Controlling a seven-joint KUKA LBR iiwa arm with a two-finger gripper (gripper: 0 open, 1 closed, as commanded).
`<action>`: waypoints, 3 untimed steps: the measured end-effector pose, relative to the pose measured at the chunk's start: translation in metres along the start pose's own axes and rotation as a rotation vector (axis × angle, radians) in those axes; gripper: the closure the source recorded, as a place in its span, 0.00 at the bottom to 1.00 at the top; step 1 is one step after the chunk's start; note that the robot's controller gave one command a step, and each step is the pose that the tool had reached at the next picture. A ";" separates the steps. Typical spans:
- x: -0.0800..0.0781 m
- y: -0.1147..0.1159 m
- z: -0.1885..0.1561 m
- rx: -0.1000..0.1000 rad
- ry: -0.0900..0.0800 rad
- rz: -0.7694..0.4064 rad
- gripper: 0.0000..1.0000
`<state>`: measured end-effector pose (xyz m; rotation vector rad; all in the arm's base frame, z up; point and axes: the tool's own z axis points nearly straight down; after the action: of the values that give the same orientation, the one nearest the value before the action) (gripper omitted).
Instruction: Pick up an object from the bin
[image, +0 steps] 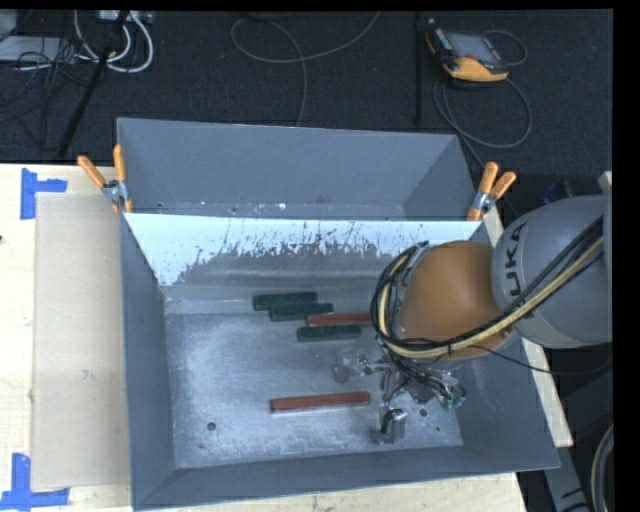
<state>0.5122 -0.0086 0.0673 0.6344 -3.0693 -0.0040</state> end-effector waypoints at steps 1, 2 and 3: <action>-0.002 -0.001 -0.002 0.002 -0.005 -0.001 1.00; -0.002 -0.001 -0.002 0.002 -0.005 -0.001 0.00; 0.002 0.025 -0.002 0.001 -0.004 0.199 0.00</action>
Offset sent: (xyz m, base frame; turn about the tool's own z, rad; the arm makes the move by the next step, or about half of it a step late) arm 0.0000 0.0000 0.0000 0.0000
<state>0.5001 0.0133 0.0690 0.3275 -3.1210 -0.0023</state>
